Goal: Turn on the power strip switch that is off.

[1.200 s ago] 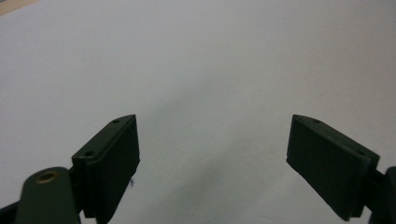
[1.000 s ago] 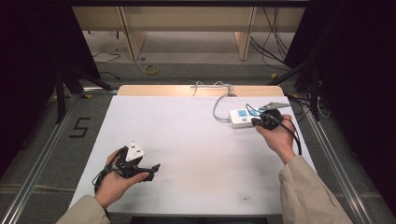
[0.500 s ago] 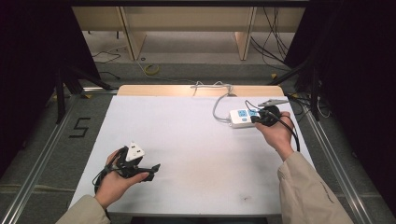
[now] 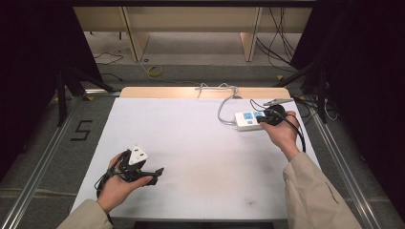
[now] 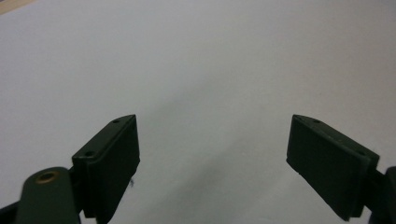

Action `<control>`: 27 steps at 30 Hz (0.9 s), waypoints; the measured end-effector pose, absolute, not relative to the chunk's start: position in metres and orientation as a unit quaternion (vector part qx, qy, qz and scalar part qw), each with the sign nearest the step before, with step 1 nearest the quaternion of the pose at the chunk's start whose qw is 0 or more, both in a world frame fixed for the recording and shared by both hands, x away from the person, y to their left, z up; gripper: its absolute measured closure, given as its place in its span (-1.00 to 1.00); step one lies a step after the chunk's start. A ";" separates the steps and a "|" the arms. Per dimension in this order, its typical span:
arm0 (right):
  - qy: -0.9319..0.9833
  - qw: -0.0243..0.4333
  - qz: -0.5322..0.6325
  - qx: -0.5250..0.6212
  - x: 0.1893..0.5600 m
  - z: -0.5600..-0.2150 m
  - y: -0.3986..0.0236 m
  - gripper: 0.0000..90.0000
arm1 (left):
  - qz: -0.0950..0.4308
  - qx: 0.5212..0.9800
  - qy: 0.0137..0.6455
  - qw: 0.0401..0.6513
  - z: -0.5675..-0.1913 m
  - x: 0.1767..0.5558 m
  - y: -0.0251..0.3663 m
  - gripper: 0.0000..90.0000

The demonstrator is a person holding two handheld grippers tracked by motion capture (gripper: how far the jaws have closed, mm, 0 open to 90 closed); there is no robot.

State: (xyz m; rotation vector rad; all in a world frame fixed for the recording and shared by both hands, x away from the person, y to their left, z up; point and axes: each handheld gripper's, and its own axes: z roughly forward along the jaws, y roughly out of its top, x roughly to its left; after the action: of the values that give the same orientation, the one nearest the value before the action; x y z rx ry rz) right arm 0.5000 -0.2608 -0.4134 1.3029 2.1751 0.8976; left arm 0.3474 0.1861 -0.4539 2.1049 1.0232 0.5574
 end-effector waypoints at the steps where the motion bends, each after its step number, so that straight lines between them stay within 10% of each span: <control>1: 0.789 0.225 0.323 0.471 0.501 -0.413 -0.261 1.00 | 0.216 0.816 0.397 0.360 -0.454 0.347 0.186 -0.62; 27: 0.792 0.224 0.304 0.479 0.520 -0.420 -0.256 1.00 | 0.216 0.817 0.395 0.361 -0.454 0.347 0.186 -0.62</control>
State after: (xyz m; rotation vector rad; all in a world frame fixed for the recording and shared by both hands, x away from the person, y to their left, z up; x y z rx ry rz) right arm 0.5201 -0.2560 -0.4196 1.3223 2.1867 0.8382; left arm 0.3475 0.1861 -0.4538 2.1048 1.0189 0.5571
